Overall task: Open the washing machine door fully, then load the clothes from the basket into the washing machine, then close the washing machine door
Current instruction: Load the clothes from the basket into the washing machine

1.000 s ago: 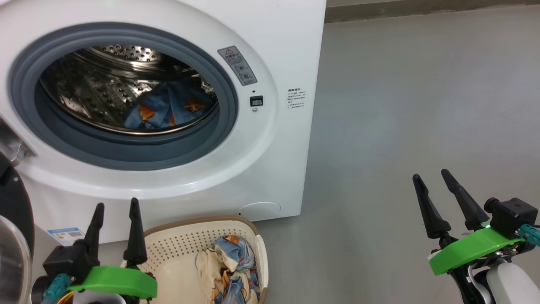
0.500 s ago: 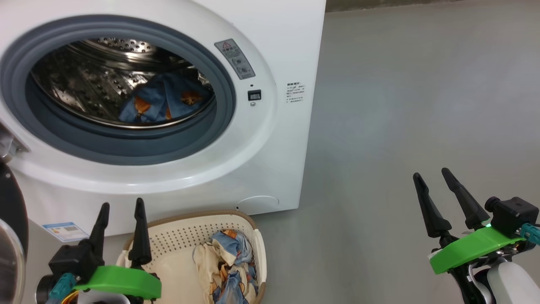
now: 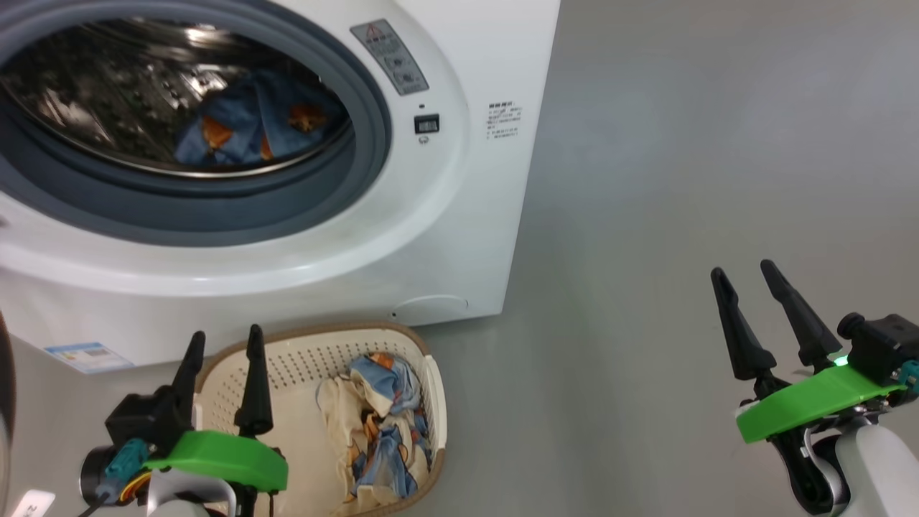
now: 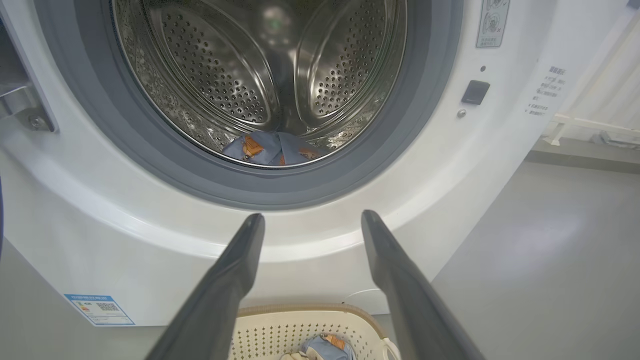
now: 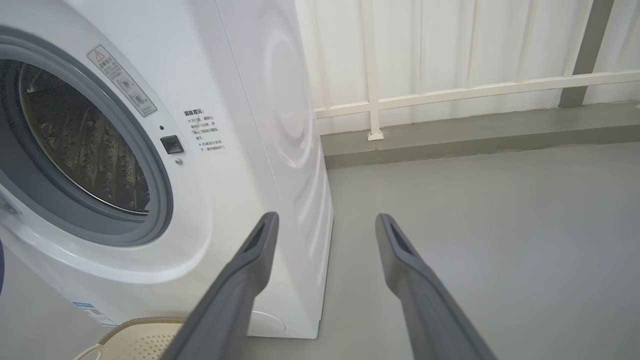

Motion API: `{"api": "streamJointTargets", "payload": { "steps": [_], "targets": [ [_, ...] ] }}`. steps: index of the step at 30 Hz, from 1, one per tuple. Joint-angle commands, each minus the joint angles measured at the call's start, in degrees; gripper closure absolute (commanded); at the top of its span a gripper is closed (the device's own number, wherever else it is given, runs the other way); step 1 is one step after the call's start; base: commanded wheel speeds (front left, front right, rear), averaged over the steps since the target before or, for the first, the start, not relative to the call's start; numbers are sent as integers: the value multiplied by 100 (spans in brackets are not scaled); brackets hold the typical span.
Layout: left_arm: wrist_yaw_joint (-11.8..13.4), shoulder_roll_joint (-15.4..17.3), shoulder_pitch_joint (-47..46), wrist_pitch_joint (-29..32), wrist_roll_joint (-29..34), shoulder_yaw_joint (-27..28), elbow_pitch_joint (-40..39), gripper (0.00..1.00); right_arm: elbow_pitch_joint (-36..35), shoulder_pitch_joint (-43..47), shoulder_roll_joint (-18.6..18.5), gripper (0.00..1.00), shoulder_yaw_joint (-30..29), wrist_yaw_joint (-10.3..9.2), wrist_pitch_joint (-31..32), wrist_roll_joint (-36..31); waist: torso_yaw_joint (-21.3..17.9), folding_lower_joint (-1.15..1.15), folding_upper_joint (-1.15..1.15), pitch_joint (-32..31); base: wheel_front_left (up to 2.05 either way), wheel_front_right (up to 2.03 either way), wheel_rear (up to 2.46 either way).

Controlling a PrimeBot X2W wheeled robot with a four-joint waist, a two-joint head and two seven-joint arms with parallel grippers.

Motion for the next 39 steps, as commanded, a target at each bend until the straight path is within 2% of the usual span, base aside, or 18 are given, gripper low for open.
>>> {"api": "streamJointTargets", "payload": {
  "steps": [1, 16, 27, 39],
  "targets": [
    [-10, 56, -268, -36, -15, 137, -8, 0, -163, -149, -74, 0, 76, 8, -44, 78, -45, 0, 0, 280, 0, 0, 0],
    [-127, 67, -1027, -36, -162, -29, 1296, 0, -326, -517, -45, 0, 49, 8, -44, 190, -223, 0, 0, 1264, 0, 0, 0],
    [-273, 184, -1837, 122, -285, -337, 2795, 0, -450, -819, 49, 0, 92, 8, -44, 272, -416, 0, 0, 2059, 0, 0, 0],
    [-316, 338, -2847, 206, -495, -770, 4192, 0, -596, -1185, 162, 0, 242, 8, -44, 345, -731, 0, 0, 2965, 0, 0, 0]
  ]
}}
